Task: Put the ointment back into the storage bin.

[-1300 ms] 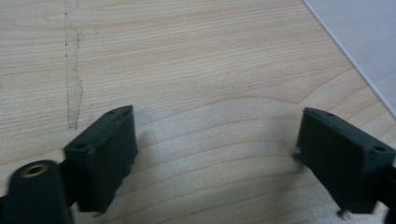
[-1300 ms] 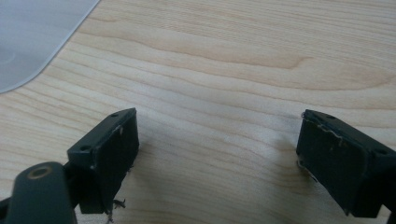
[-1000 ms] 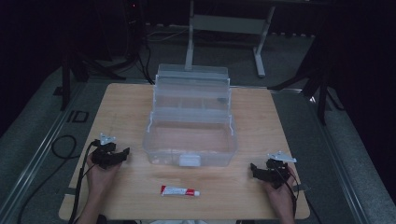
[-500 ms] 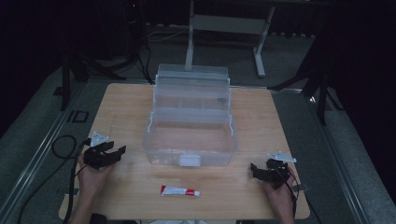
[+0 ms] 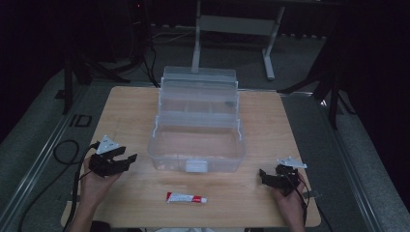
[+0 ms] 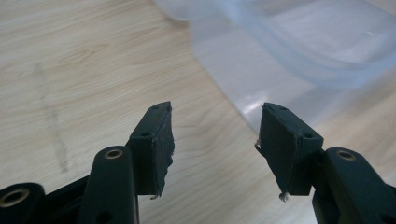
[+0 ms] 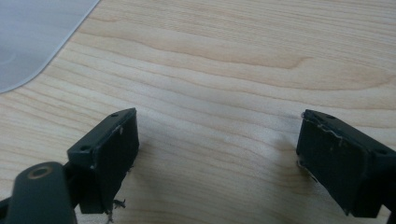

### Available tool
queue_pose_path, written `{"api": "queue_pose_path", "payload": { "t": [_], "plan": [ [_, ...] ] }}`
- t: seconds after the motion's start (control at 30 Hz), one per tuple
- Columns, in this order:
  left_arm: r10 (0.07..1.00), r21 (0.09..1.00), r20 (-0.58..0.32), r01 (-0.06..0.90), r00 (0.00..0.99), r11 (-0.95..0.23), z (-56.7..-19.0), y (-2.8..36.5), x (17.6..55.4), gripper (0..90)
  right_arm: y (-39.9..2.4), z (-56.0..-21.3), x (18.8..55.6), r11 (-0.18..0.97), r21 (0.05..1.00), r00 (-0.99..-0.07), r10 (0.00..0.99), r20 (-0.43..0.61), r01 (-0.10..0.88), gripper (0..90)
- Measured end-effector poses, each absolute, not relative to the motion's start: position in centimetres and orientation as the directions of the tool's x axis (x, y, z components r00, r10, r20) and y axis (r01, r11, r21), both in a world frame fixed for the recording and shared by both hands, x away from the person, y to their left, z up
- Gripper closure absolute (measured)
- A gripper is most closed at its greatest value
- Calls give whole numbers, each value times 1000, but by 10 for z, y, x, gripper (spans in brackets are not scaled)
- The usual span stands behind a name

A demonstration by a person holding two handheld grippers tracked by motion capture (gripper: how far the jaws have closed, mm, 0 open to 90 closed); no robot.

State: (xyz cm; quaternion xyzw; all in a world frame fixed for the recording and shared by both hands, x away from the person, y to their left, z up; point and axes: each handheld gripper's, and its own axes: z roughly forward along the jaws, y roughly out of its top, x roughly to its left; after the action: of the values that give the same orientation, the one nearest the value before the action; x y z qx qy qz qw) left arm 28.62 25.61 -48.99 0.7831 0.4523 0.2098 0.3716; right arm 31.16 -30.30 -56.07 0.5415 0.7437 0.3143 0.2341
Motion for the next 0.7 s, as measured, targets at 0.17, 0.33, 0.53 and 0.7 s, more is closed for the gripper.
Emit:
{"api": "queue_pose_path", "payload": {
  "t": [0.17,0.33,0.53,0.7],
  "plan": [
    [834,773,12,524,552,-358,-483,247,281,455,-303,-561,312,216,722,-304,953,-8,658,127],
    [806,767,29,503,591,-397,-476,238,277,456,-303,-561,312,216,722,-304,953,-8,658,127],
    [768,743,44,493,639,-453,-474,228,275,466,-303,-561,312,216,722,-304,953,-7,657,127],
    [719,719,58,470,693,-511,-473,217,275,466,-303,-561,312,214,721,-303,953,-6,659,127]
  ]
}}
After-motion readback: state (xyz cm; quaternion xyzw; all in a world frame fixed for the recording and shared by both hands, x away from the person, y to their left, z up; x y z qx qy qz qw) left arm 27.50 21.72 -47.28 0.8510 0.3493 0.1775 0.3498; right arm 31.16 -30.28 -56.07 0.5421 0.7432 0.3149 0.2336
